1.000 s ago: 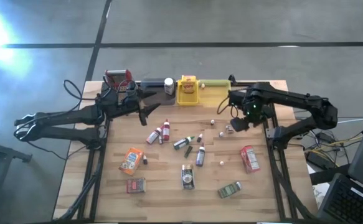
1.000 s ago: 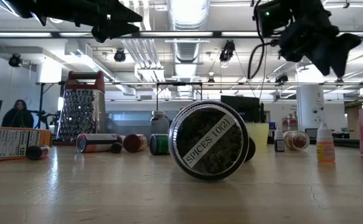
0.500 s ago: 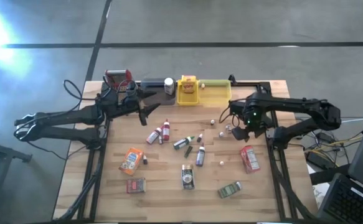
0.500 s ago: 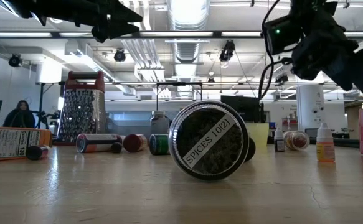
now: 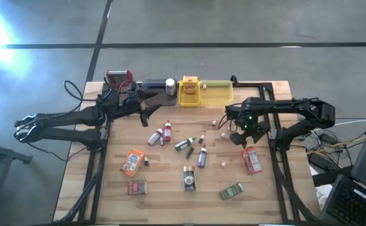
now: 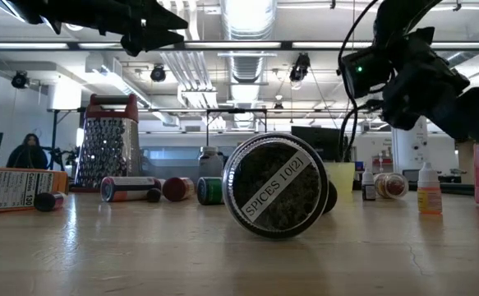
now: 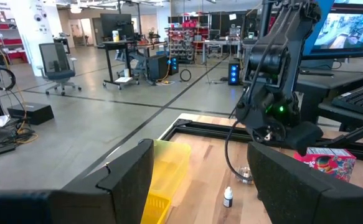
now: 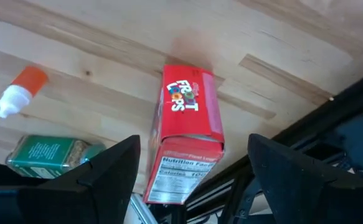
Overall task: Pick & Place Kitchen Items
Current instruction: Put the red cereal box into the yellow bin
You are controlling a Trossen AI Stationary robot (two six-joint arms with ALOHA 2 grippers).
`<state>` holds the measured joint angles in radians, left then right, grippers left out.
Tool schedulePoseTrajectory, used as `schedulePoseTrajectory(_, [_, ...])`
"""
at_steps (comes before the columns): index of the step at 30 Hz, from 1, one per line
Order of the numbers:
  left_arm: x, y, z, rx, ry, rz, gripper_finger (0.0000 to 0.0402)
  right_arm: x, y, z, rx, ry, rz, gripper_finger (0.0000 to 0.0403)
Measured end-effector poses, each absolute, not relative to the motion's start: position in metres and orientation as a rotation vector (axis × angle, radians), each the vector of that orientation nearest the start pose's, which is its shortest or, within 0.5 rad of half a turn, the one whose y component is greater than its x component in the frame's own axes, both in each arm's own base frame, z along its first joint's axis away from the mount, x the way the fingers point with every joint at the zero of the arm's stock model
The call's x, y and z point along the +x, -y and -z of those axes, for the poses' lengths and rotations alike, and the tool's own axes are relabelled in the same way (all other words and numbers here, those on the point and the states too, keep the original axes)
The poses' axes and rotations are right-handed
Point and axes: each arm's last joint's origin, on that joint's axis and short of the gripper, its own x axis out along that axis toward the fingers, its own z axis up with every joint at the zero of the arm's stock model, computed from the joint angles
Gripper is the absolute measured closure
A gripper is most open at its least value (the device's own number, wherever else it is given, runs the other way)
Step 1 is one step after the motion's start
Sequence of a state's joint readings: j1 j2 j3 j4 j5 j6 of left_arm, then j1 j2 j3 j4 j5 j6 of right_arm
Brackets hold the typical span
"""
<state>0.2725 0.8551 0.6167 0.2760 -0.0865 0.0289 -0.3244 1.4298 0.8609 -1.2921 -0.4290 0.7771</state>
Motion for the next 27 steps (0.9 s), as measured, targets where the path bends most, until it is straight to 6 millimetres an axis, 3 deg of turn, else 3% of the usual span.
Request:
schedulePoseTrajectory(7, [0.188, -0.055, -0.307, 0.032, 0.032, -0.359, 0.0138, 0.195, 0.052, -0.181, 1.236, -1.781, 0.6, 0.0101])
schedulePoseTrajectory(27, [0.188, -0.055, -0.306, 0.026, 0.025, -0.36, 0.0138, 0.204, 0.038, -0.156, 1.19, -1.895, 0.51, 0.0144])
